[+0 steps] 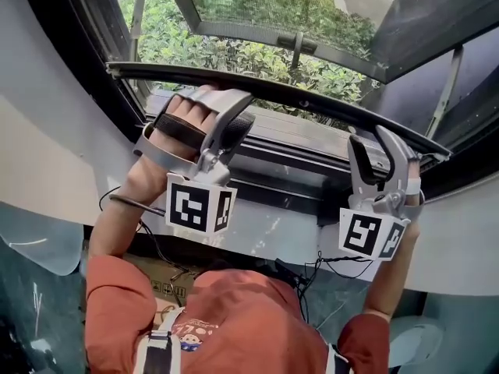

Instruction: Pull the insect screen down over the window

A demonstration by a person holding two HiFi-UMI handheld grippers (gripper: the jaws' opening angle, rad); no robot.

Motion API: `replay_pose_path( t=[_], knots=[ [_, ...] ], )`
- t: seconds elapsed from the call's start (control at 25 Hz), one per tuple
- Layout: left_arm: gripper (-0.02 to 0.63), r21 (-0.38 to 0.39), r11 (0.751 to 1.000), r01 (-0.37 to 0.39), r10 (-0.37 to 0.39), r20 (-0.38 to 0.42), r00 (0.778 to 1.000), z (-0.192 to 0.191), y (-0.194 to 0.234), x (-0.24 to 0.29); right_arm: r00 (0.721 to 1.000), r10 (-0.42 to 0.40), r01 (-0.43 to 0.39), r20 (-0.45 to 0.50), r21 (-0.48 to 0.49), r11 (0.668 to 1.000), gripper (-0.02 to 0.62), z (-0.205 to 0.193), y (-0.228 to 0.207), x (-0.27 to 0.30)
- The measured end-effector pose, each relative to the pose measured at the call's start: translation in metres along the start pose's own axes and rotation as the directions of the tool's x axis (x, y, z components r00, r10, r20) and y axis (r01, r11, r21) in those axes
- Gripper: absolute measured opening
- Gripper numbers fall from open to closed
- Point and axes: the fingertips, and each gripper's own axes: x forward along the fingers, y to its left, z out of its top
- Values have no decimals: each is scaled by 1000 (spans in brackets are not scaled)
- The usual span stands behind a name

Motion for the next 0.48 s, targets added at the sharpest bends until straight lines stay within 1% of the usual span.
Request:
replay_pose_path(
  t=[0.12, 0.24, 0.48],
  knots=[
    [209, -25, 1000, -1, 1, 5, 1000, 2, -4, -2, 1000, -1, 1, -3, 22, 1000, 195, -2, 5, -3],
    [209, -31, 1000, 3, -3, 4, 1000, 2, -11, -1, 1000, 4, -4, -12, 29, 1000, 195, -6, 11, -3],
    [209, -48, 998, 45, -44, 10, 999, -2, -30, 2, 999, 34, -33, -30, 44, 998, 195, -13, 30, -1]
  ],
)
